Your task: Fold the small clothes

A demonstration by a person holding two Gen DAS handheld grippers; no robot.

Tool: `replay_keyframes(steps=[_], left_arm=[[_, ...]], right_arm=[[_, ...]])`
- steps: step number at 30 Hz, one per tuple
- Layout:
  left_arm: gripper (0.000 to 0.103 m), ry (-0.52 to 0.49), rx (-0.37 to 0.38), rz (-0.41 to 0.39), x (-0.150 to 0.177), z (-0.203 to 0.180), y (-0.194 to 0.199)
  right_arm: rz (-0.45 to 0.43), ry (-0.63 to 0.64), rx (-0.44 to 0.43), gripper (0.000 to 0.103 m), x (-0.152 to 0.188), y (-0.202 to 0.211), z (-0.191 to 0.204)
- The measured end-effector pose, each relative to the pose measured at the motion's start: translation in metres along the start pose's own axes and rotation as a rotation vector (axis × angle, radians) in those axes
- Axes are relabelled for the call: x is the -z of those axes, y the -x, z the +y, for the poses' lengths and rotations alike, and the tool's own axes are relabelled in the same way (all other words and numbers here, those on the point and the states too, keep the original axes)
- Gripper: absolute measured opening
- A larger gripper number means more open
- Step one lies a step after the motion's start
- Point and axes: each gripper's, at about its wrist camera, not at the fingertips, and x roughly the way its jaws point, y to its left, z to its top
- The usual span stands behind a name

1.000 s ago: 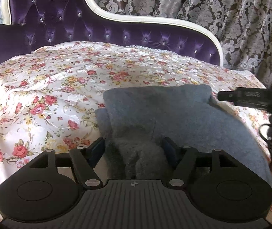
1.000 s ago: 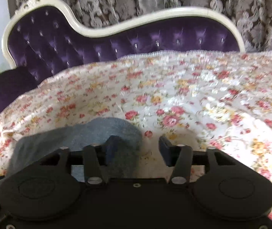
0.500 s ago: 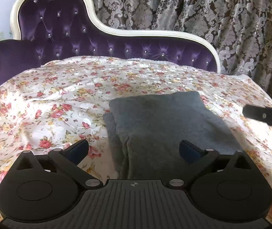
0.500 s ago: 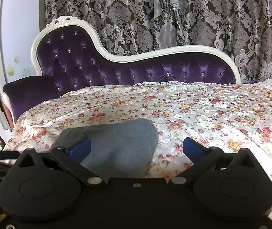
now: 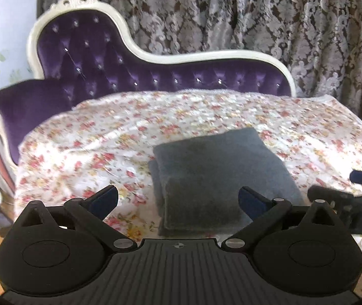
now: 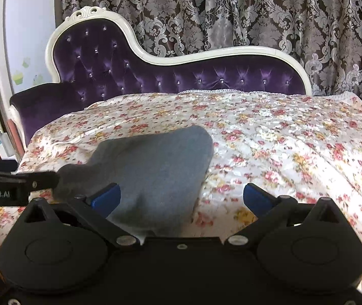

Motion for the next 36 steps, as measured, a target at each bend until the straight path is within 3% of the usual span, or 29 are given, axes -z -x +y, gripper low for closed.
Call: replay_keyframes(steps=[7,14,19,36], left_arm=[[0.102,0.011,0.021,0.044,-0.002,-0.003,0.012],[0.102,0.006,-0.003,0.086,0.003,-0.006,0.014],[0.102,0.017,0.016,0.128,0.006,-0.006,0.012],[0.102,0.033,0.021,0.172,0.010,-0.006,0.007]], right_arm=[[-0.017,-0.008,-0.006,0.102,0.003,0.025,0.009],[-0.040,0.012,0.170,0.102,-0.001,0.041,0.016],[0.034,-0.048,0.103,0.102,-0.004,0.036,0.009],[0.060,-0.025,0.060,0.102,-0.002,0.034,0.015]])
